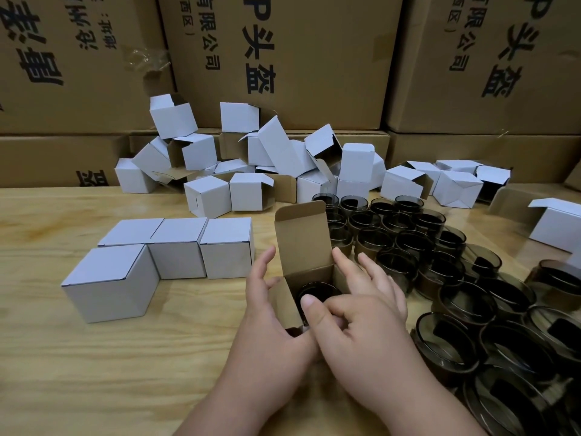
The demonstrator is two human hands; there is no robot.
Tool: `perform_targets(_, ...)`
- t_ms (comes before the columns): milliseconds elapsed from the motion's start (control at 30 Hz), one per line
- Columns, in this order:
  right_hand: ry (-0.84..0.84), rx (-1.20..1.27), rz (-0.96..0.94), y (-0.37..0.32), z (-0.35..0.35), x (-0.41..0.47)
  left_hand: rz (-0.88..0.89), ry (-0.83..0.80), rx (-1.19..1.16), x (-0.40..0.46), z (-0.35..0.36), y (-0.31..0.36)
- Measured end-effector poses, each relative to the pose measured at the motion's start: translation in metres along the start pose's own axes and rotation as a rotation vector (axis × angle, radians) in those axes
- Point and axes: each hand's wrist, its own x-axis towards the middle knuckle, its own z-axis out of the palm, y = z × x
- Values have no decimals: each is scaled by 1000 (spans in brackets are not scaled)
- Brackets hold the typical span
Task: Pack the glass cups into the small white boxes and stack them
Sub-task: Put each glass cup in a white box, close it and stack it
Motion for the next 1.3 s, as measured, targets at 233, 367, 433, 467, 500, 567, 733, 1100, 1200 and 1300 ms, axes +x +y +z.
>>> perform_targets(233, -20, -138, -1, -3, -1, 2, -16, 12, 8, 0, -2, 2)
perform_targets(367, 65, -12, -4, -7, 1, -3, -22, 18, -21, 1, -2, 2)
perform_targets(433, 142, 94, -31, -7, 2, -5, -12, 18, -25, 0, -2, 3)
perform_targets(467, 191, 149, -50, -6, 3, -5, -7, 18, -27, -1, -2, 3)
perform_targets(500, 248, 197, -67, -5, 4, -5, -4, 20, -30, -1, -2, 4)
perform_targets(567, 377, 284, -76, -4, 6, -4, 5, 44, -63, -2, -3, 5)
perform_targets(733, 615, 617, -31, -4, 8, -5, -58, 281, -438, 7, -6, 5)
perform_targets(1100, 575, 975, 176, -7, 13, -3, -257, 314, -487, 11, -7, 1)
perform_targets(1200, 571, 982, 169, -9, 12, -5, -202, 269, -456, 7, -4, 8)
perform_targets(1300, 563, 983, 153, -11, 14, -6, -89, 267, -398, 3, -3, 11)
